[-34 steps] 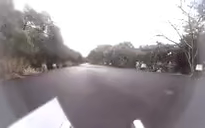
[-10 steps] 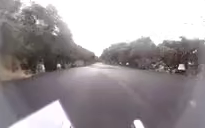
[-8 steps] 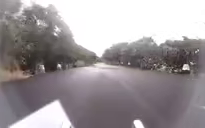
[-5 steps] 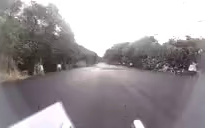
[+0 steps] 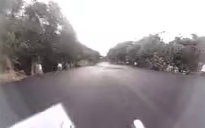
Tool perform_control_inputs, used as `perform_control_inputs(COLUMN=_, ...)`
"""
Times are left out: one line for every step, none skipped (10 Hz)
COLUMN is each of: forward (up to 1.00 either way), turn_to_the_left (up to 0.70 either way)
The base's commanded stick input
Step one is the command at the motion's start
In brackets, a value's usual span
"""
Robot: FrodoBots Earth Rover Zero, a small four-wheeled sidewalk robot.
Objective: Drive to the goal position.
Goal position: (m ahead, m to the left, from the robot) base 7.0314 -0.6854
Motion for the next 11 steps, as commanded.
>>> perform_control_inputs(forward=1.0, turn_to_the_left=0.0)
perform_control_inputs(forward=1.0, turn_to_the_left=0.0)
perform_control_inputs(forward=1.0, turn_to_the_left=0.0)
perform_control_inputs(forward=1.0, turn_to_the_left=0.0)
perform_control_inputs(forward=1.0, turn_to_the_left=0.0)
perform_control_inputs(forward=1.0, turn_to_the_left=0.0)
perform_control_inputs(forward=1.0, turn_to_the_left=0.0)
perform_control_inputs(forward=1.0, turn_to_the_left=0.0)
perform_control_inputs(forward=1.0, turn_to_the_left=0.0)
perform_control_inputs(forward=1.0, turn_to_the_left=0.0)
perform_control_inputs(forward=1.0, turn_to_the_left=0.0)
